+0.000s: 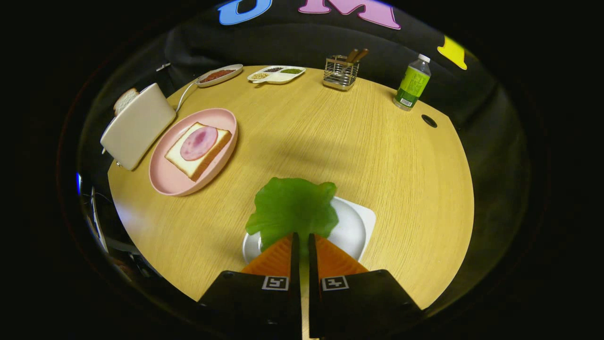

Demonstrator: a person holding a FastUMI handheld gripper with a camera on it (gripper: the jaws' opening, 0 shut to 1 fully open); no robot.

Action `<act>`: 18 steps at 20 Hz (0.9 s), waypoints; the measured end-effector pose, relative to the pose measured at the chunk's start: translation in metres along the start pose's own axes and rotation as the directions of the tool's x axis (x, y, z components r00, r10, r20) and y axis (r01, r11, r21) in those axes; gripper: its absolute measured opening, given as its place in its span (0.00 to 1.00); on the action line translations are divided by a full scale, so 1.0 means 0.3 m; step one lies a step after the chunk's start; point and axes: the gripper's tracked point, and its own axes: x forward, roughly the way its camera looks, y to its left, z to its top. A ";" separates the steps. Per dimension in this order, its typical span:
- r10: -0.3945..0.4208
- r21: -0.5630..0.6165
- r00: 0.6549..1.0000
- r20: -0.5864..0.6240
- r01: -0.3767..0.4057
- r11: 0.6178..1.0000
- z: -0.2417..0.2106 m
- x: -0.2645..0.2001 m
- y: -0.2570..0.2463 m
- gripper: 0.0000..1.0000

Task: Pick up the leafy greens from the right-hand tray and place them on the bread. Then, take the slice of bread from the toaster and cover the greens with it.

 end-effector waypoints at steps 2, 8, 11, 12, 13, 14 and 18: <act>0.014 -0.014 0.999 0.028 -0.014 1.000 0.061 -0.052 0.046 0.11; 0.113 -0.075 0.986 0.120 -0.104 0.992 0.297 -0.178 0.263 0.11; 0.151 -0.117 0.981 0.125 -0.137 0.984 0.380 -0.182 0.380 0.11; 0.162 -0.128 0.979 0.122 -0.146 0.981 0.401 -0.172 0.416 0.11; 0.169 -0.136 0.979 0.115 -0.153 0.979 0.415 -0.163 0.453 0.11; 0.176 -0.146 0.979 0.105 -0.160 0.976 0.428 -0.148 0.488 0.11; 0.190 -0.175 0.979 0.075 -0.175 0.969 0.472 -0.082 0.603 0.11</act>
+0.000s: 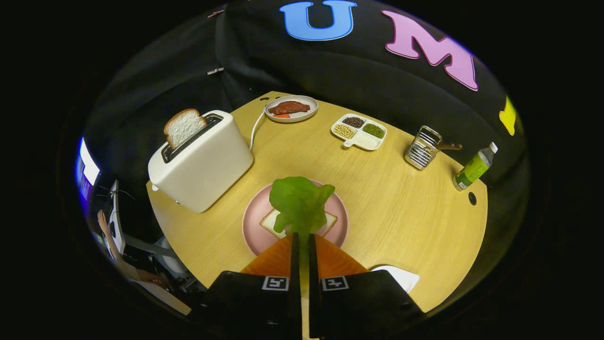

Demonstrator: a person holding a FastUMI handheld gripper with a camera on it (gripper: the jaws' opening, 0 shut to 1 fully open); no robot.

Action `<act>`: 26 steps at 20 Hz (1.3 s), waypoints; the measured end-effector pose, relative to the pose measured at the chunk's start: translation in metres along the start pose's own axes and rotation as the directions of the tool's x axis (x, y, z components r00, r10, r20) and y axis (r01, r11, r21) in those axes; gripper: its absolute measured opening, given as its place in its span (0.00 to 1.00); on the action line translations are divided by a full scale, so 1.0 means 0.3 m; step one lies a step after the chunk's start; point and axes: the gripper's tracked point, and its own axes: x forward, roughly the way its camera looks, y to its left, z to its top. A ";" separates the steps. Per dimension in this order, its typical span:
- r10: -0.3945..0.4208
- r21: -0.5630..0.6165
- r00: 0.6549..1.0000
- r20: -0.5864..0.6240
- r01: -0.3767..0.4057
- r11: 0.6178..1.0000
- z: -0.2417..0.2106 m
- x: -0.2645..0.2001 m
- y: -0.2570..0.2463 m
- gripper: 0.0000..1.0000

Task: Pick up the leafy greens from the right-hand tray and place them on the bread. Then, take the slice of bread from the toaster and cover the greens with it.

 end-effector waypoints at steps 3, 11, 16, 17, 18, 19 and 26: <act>-0.009 0.007 1.000 -0.013 0.009 1.000 0.019 0.060 0.026 0.11; -0.086 0.015 0.996 -0.021 0.086 0.996 0.024 0.152 -0.004 0.82; -0.104 0.036 0.994 -0.011 0.104 0.994 0.023 0.137 -0.012 0.98; -0.111 0.040 0.994 -0.003 0.111 0.993 0.025 0.126 -0.014 0.98; -0.122 0.047 0.992 0.018 0.121 0.992 0.040 0.102 -0.019 0.99; -0.121 0.058 0.992 0.040 0.119 0.991 0.057 0.084 -0.013 1.00; 0.005 0.242 0.975 0.220 -0.059 0.969 0.253 -0.084 0.182 1.00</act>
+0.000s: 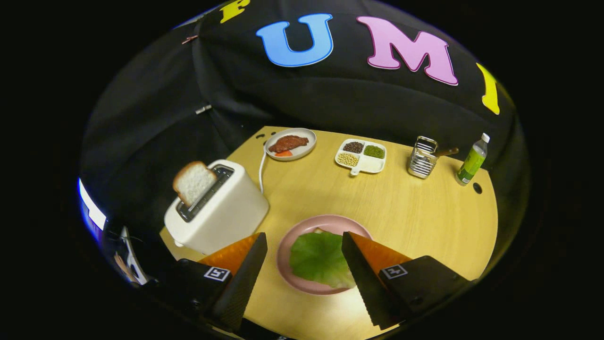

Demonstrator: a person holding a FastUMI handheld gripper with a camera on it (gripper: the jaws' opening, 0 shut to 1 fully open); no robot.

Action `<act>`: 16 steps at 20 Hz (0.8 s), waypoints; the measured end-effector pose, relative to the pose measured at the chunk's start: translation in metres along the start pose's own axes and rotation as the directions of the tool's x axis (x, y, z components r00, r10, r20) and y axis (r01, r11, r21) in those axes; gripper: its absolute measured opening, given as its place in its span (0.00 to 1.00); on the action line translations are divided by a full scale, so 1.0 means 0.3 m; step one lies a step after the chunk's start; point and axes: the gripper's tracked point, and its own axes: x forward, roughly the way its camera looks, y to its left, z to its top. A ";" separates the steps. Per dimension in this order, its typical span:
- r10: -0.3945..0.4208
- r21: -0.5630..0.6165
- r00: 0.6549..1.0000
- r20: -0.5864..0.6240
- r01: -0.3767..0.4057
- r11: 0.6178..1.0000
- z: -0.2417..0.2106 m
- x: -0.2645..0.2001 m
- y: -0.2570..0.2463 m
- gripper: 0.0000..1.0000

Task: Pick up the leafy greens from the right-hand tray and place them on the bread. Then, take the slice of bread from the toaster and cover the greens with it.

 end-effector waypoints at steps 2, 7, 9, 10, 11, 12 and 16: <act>0.059 0.024 0.998 0.034 -0.060 0.998 0.063 -0.020 0.098 0.99; 0.196 0.004 0.977 0.083 -0.197 0.980 0.210 -0.011 0.408 0.99; 0.221 -0.018 0.972 0.084 -0.221 0.975 0.247 0.016 0.508 0.99; 0.224 -0.023 0.972 0.075 -0.223 0.975 0.254 0.038 0.547 0.98; 0.227 -0.028 0.971 0.070 -0.226 0.974 0.258 0.058 0.590 0.98; 0.228 -0.030 0.972 0.061 -0.226 0.974 0.263 0.085 0.626 0.97; 0.170 -0.016 0.985 0.008 -0.170 0.985 0.229 0.212 0.698 0.97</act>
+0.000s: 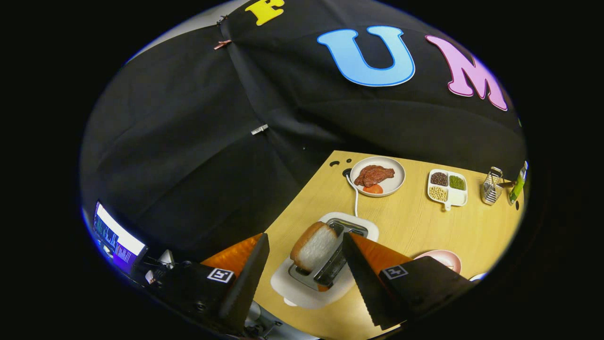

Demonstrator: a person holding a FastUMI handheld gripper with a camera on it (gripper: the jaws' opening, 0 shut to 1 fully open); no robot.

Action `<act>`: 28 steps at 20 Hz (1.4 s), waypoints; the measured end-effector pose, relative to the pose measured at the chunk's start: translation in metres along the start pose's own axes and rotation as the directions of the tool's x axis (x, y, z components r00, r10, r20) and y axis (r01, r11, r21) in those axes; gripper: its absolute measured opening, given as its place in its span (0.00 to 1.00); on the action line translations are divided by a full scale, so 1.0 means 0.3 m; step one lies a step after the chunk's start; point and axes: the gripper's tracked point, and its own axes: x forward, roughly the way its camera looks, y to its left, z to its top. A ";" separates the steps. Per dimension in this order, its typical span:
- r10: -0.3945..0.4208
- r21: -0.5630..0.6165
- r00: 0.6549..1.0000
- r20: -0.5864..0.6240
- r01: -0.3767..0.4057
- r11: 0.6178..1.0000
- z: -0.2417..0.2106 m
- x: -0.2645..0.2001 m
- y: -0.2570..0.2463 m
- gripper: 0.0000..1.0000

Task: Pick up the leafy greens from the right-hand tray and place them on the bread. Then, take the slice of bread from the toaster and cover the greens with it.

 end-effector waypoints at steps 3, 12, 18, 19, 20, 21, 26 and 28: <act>-0.077 0.044 0.996 -0.055 0.080 0.996 -0.042 0.100 -0.004 0.98; -0.271 0.169 0.944 -0.188 0.303 0.938 -0.129 0.268 -0.064 0.81; -0.343 0.230 0.918 -0.201 0.384 0.894 -0.140 0.258 -0.111 0.19; -0.343 0.231 0.917 -0.203 0.385 0.893 -0.144 0.260 -0.112 0.16; -0.338 0.234 0.918 -0.206 0.382 0.894 -0.145 0.256 -0.111 0.16; -0.335 0.242 0.919 -0.206 0.380 0.893 -0.146 0.252 -0.111 0.16; -0.310 0.254 0.936 -0.164 0.344 0.904 -0.098 0.205 -0.082 0.16; -0.295 0.260 0.945 -0.140 0.322 0.910 -0.064 0.172 -0.069 0.16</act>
